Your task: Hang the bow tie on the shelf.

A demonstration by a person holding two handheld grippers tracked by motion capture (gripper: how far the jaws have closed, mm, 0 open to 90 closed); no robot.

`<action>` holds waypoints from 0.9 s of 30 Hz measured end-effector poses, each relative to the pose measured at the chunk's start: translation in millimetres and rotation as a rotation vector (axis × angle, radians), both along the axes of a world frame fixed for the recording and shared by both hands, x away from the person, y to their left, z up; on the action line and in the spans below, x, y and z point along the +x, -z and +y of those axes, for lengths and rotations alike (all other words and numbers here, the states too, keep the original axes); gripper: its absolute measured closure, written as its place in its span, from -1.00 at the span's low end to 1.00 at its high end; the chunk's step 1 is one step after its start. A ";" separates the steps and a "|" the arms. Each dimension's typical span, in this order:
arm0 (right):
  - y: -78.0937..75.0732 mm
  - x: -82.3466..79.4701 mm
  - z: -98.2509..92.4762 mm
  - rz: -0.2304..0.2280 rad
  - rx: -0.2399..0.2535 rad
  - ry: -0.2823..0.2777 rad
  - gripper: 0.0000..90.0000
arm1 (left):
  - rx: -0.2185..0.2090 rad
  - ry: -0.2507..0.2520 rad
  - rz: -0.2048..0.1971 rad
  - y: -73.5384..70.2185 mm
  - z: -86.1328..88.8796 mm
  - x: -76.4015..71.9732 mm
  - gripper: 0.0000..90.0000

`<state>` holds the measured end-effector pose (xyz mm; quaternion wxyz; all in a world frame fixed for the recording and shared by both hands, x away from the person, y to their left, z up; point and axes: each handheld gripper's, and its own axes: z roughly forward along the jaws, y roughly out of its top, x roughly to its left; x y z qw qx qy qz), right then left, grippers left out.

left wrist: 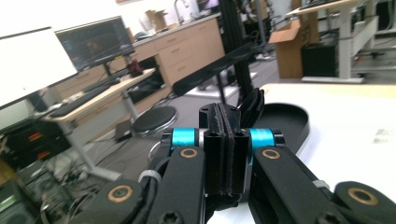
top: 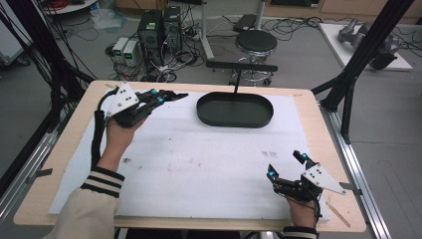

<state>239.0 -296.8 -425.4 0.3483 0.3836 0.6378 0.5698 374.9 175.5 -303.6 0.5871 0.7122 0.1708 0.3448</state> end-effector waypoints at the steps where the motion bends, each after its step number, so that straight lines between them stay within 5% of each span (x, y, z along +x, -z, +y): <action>1: 0.0 0.2 -0.1 -0.003 0.000 0.000 -0.94 | -0.006 0.007 0.004 -1.2 -6.1 1.7 0.96; 15: -0.3 0.6 -1.1 -0.005 0.010 0.001 -0.94 | -0.031 0.085 0.009 -8.4 -81.5 23.9 0.96; 27: 1.0 1.0 0.3 -0.008 0.005 -0.004 -0.94 | -0.067 0.054 0.066 -5.0 -113.9 64.2 0.96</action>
